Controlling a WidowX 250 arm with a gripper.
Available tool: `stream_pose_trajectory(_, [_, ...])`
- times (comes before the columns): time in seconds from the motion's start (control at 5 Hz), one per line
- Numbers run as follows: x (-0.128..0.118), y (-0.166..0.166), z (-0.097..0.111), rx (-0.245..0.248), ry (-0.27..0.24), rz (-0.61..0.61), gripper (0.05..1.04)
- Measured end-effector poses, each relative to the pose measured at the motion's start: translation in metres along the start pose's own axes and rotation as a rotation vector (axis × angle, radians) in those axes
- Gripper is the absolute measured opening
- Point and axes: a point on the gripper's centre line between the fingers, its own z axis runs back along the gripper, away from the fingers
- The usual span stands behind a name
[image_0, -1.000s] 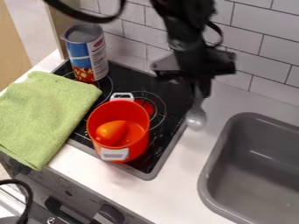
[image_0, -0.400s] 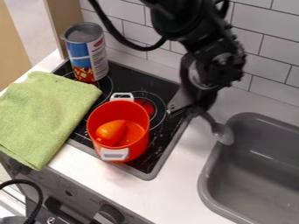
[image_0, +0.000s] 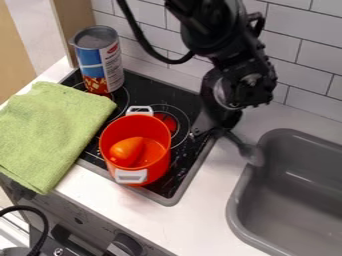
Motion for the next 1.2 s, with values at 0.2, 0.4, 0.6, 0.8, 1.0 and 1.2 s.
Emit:
stream_pose_trajectory(0.2, [0.003, 0.004, -0.001, 0.013, 0.085, -0.018, 0.413])
stream_pose_trajectory(0.4, [0.012, 0.004, 0.016, -0.05, 0.137, -0.01, 0.703])
stream_pose_trajectory(0.6, [0.02, 0.004, 0.038, -0.127, 0.15, -0.057, 0.974])
stream_pose_trajectory(0.8, [0.027, 0.006, 0.067, -0.204, 0.174, -0.106, 0.999])
stream_pose_trajectory(1.0, [0.029, 0.019, 0.085, -0.203, 0.202, -0.232, 0.999])
stream_pose_trajectory(1.2, [0.03, 0.042, 0.086, -0.13, 0.274, -0.44, 0.999])
